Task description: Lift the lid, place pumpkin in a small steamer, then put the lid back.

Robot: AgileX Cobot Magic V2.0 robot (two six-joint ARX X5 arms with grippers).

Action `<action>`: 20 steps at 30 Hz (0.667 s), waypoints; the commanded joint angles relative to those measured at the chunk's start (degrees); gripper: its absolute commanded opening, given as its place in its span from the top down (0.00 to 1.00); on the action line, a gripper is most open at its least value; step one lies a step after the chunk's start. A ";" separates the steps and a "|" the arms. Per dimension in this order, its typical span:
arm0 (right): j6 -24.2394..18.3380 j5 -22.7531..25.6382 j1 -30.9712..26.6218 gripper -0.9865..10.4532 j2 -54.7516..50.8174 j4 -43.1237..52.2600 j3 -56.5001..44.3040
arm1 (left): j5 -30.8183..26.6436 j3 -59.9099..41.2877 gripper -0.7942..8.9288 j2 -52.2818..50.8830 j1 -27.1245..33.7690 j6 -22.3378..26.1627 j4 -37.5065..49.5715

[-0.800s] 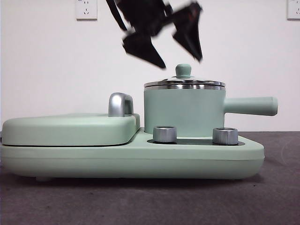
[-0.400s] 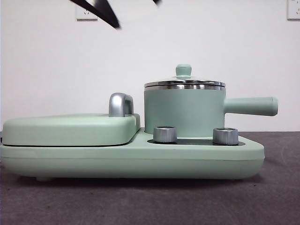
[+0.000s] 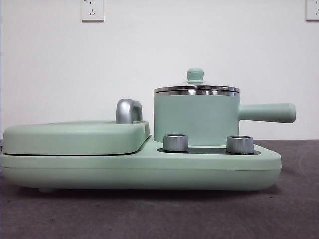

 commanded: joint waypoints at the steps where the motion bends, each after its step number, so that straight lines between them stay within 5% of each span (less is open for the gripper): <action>1: -0.28 -0.37 0.66 0.44 0.07 0.42 0.46 | 0.15 -6.69 0.37 -7.82 -0.42 -4.26 3.74; 6: -0.26 -1.14 0.66 0.45 0.09 0.44 0.46 | 0.13 -18.32 0.43 -21.00 -0.42 -7.91 8.44; 8: -0.26 -1.31 0.66 0.64 0.09 0.42 0.46 | 0.13 -20.81 0.81 -24.63 -0.42 -8.26 7.91; 9: -0.37 -1.60 0.66 0.88 0.11 0.39 0.46 | 0.11 -21.70 0.91 -26.14 -0.42 -8.46 7.67; 20: -0.92 -0.79 0.66 0.90 0.15 0.46 0.48 | 0.13 -22.62 0.91 -30.93 -0.42 -8.35 8.11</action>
